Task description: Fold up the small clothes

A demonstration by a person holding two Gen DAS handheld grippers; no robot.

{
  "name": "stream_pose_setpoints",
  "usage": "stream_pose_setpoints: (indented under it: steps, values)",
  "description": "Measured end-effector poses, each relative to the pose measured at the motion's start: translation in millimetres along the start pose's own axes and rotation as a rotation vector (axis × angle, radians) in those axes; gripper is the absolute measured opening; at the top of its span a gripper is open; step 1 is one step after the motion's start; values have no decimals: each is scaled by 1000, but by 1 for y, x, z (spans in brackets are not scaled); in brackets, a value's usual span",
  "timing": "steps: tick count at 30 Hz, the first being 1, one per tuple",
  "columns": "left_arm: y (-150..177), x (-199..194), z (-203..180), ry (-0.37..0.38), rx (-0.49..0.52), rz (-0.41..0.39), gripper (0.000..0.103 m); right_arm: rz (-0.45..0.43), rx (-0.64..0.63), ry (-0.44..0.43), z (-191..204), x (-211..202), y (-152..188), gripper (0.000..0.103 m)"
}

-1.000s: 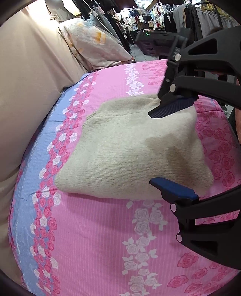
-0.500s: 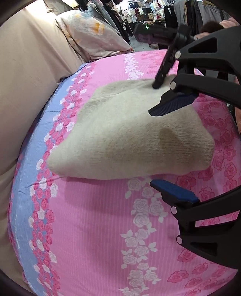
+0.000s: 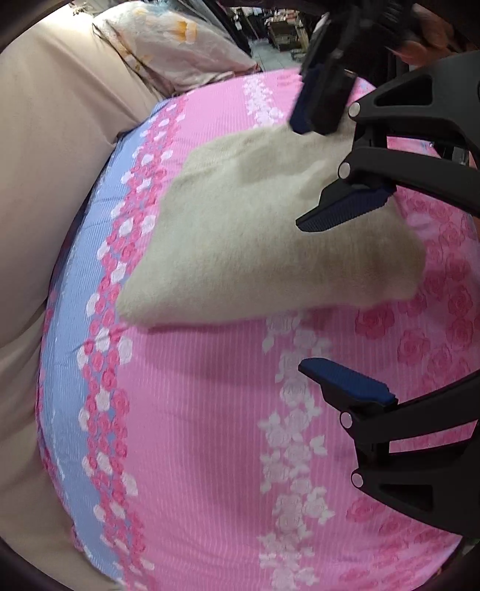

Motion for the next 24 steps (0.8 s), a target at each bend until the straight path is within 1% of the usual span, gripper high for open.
stream_pose_setpoints:
  steps: [3,4,5,6,7,9,10,11,12,13,14,15,16,17,18,20,22,23,24]
  values:
    - [-2,-6,22,-69,-5,-18,70,86,-6,-26,8,38,13,32]
    - [-2,-7,29,-87,-7,-24,70,123,-16,-4,3,54,21,33]
    - [-2,-9,34,-97,-9,-27,70,183,-24,25,-5,77,32,33]
    - [-2,-9,41,-110,-13,-28,70,220,-24,17,-10,96,40,33]
    - [-2,-9,47,-121,-20,-24,70,203,-33,-18,-8,104,40,31]
    - [-1,-8,54,-124,-38,-9,70,211,-35,-18,-4,102,35,27]
    - [-1,-9,56,-117,-45,-6,70,201,-26,-17,-2,92,29,25]
    - [-3,-10,56,-104,-53,-8,70,163,-9,-26,-2,76,22,25]
    - [-6,-12,54,-75,-71,-13,70,109,4,-21,-5,59,15,24]
    - [-9,-12,52,-41,-88,-14,74,24,21,27,-15,34,6,34]
    - [-12,-11,48,-10,-105,-10,76,-52,46,103,-32,8,0,48]
    - [-16,-6,43,43,-141,1,79,-104,67,169,-49,-11,-2,66]
    - [-17,-1,39,70,-164,16,79,-151,94,231,-68,-30,-3,70]
    - [-20,6,33,106,-186,38,79,-174,129,269,-87,-43,-2,70]
    - [-21,13,27,131,-196,52,79,-174,184,300,-109,-52,1,70]
    - [-24,31,13,154,-199,86,79,-149,274,285,-142,-52,9,72]
    - [-25,44,0,169,-185,100,79,-102,325,278,-164,-41,15,74]
    - [-25,50,-7,195,-185,101,79,-88,343,259,-171,-35,18,75]
    - [-24,55,-13,222,-189,109,79,-82,376,222,-175,-26,21,77]
Point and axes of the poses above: each gripper's, at about its wrist camera, not at the fingertips, and x roughly the way its jaws point, z to its left, y to its underside, the point moved 9 cm from there along x, roughly the way its jaws point, and after that the axes turned 11 degrees about -y, right-handed, at the moved point
